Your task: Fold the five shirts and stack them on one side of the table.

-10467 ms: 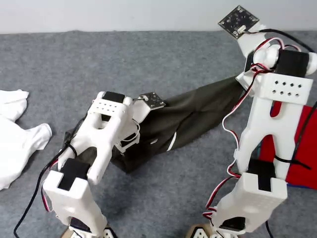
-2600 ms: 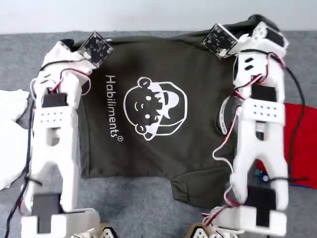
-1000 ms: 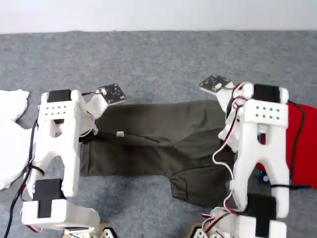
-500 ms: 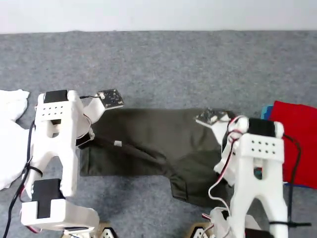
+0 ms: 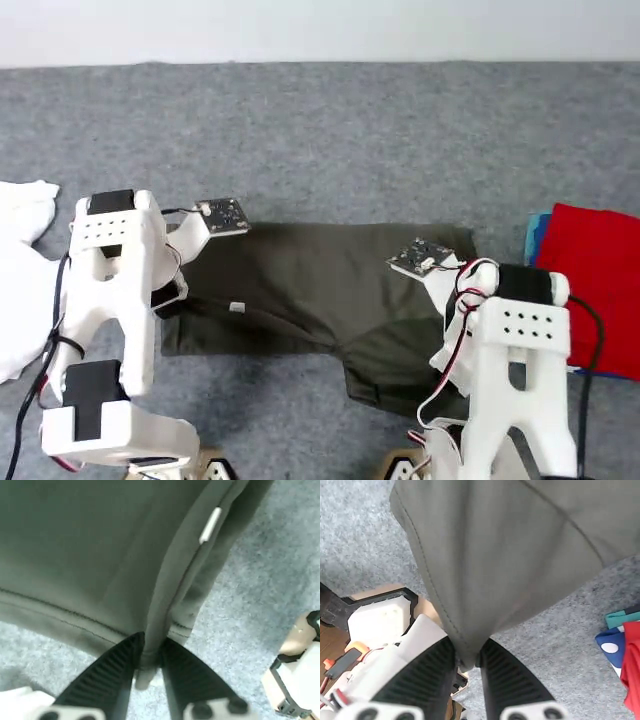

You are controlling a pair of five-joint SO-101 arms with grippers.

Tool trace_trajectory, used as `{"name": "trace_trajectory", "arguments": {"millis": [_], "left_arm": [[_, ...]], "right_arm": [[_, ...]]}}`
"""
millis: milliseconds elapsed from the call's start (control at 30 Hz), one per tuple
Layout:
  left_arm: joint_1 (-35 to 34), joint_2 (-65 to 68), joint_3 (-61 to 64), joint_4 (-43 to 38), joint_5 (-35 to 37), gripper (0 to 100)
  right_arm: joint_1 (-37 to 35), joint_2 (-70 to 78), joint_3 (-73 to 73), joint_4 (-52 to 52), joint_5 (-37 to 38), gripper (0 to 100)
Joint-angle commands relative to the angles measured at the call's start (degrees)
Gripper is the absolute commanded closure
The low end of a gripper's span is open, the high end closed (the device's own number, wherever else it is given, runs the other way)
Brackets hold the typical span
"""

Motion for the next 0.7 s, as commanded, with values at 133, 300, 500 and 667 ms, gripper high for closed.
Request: {"name": "trace_trajectory", "arguments": {"millis": [133, 300, 500, 667], "left_arm": [[-5.0, -5.4, -0.3, 1.6, -0.8, 92], [-5.4, -11.8, -0.5, 4.4, -0.7, 88], [-5.4, -18.6, -0.2, 5.1, -0.7, 88], [-4.0, -21.9, -0.2, 1.0, 4.6, 89]], "right_arm": [[0.3, -1.9, -0.6, 2.1, 0.6, 80.4], [0.2, -1.9, -0.7, 2.0, 0.6, 80.3], [0.2, -1.6, -3.9, 1.7, 0.6, 80.3], [0.3, -1.7, -9.4, 2.1, 0.4, 80.5]]}}
